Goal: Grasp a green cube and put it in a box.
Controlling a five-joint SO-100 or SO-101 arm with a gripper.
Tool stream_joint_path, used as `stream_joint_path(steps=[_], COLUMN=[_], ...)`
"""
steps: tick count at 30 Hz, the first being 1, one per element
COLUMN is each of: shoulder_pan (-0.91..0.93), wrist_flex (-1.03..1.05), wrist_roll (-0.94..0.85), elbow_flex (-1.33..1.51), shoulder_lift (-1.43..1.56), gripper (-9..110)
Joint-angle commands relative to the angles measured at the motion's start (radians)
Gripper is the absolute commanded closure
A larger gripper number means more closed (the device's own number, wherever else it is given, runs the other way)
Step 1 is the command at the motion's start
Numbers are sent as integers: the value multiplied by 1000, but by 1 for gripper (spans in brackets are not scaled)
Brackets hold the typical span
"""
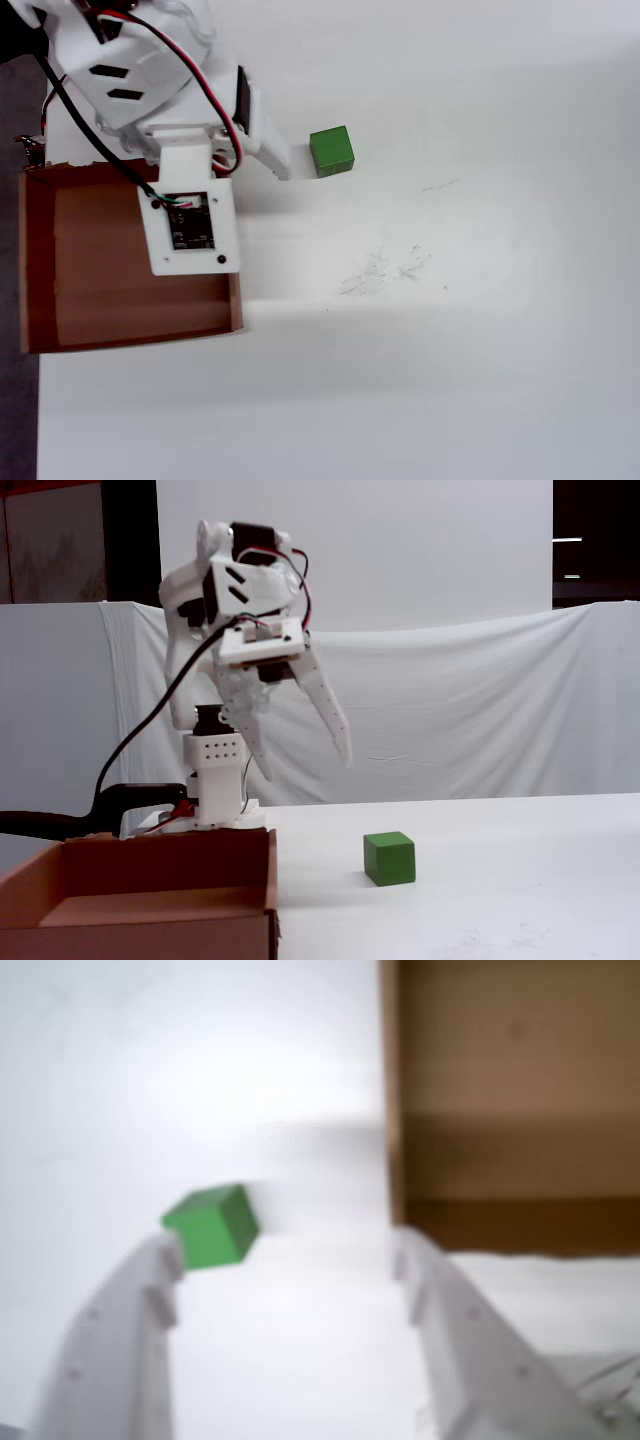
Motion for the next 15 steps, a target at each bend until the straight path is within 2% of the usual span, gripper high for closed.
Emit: stream_joint_path(steps=[1,8,15], shoulder_pan=[-61,-175,-227], wrist_flex=[-58,-146,-196], wrist_roll=[58,126,115], elbow_flex=[-37,5,28], shoulder_lift=[-12,-89,-179], gripper=[72,72,71])
